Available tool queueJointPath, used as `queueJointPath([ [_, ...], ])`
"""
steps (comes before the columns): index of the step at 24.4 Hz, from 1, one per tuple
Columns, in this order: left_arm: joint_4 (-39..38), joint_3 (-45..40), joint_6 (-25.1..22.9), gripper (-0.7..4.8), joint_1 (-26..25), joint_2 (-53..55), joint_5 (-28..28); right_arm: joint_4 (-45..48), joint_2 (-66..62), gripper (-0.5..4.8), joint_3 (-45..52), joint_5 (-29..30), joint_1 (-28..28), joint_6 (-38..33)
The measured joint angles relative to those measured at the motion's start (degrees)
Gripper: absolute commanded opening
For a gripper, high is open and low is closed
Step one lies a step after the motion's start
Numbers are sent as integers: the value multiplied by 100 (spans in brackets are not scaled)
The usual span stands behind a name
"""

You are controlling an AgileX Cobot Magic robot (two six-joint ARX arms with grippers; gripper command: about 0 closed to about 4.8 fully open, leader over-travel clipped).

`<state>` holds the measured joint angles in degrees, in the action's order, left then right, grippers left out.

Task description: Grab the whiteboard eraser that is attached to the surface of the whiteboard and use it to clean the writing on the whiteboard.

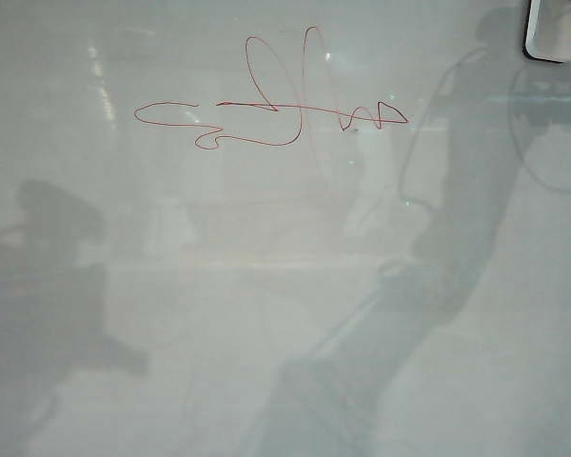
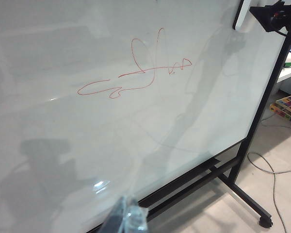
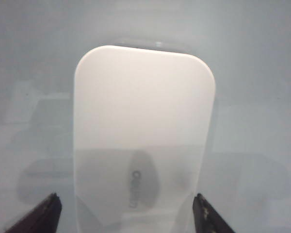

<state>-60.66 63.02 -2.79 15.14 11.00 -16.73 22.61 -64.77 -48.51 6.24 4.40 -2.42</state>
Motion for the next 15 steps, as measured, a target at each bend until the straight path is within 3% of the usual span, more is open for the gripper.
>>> queueJointPath([
  [8,0,0,0,-5,0,0,0,216,-184,373,0,-9,-7,-210],
  [15,0,-2,0,-5,0,0,0,341,-240,372,-17,-542,-308,-212],
])
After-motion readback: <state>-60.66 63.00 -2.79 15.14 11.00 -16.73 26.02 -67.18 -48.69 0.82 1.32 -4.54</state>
